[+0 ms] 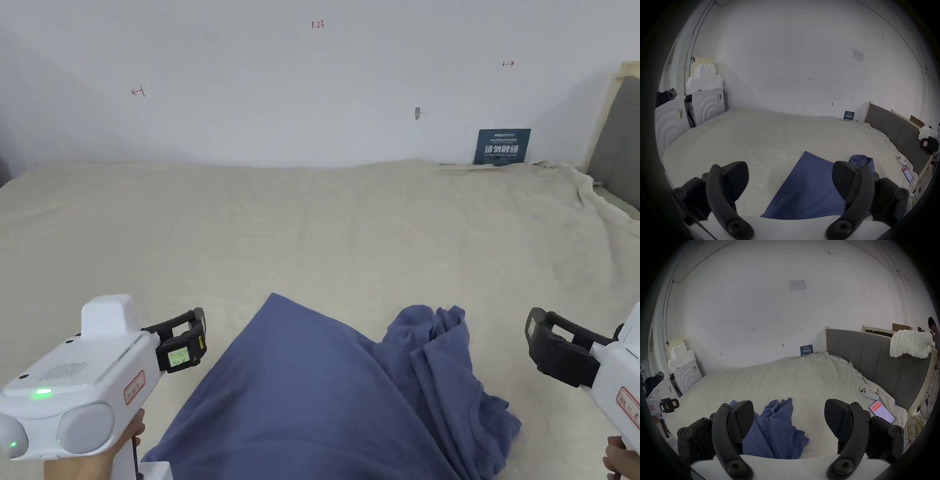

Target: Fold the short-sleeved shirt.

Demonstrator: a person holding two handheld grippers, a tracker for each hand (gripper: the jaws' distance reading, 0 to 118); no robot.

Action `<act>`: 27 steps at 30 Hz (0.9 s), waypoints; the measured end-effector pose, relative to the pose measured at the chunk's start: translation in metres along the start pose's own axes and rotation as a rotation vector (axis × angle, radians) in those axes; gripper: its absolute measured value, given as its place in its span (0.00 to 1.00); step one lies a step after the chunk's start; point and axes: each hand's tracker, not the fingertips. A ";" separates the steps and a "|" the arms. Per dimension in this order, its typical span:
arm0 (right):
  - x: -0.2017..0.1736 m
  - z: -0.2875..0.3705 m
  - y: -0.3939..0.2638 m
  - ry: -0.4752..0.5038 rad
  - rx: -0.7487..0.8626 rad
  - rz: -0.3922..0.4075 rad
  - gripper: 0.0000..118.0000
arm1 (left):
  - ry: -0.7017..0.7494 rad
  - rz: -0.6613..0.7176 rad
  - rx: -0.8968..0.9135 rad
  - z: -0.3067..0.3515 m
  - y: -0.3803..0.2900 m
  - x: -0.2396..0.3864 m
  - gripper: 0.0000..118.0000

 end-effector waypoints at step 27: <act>0.001 -0.027 0.001 0.030 0.027 0.013 0.00 | -0.111 -0.040 -0.161 -0.086 0.013 0.018 0.00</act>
